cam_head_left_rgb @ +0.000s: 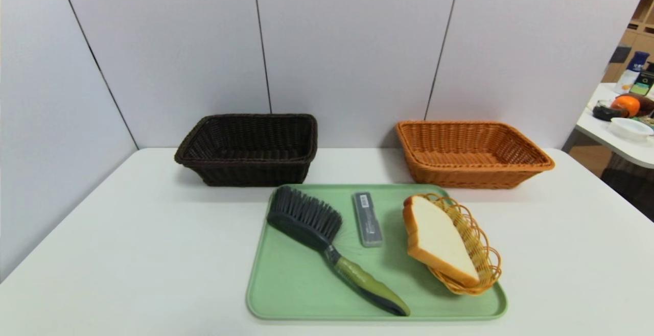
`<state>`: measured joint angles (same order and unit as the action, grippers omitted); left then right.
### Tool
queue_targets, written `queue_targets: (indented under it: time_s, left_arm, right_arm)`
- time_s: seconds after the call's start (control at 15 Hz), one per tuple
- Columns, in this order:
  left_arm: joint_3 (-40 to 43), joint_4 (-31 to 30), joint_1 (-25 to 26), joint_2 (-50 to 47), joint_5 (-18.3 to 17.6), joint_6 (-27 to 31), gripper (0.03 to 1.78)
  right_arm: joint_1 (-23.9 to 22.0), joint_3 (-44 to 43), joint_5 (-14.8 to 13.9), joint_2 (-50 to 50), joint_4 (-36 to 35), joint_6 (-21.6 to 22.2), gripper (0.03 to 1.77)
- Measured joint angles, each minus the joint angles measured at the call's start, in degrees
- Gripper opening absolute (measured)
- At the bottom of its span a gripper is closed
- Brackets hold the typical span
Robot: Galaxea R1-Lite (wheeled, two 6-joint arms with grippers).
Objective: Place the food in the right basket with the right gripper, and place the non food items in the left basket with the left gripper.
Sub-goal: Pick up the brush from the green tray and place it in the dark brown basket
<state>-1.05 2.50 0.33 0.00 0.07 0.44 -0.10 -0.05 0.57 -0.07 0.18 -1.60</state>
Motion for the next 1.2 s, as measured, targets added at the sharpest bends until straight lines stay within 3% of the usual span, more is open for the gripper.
queue_targets:
  time_s: [0.93,1.2]
  left_arm:
    - [-0.2,0.3,0.0,0.0,0.0,0.2,1.69]
    - [-6.4,4.9,0.0,1.1,-0.6,-0.1,1.69]
  right_arm:
    - [0.0,-0.1,0.6,0.0,0.0,-1.4,1.7]
    - [0.0,-8.2,1.1,0.5,5.4,-1.0,1.7]
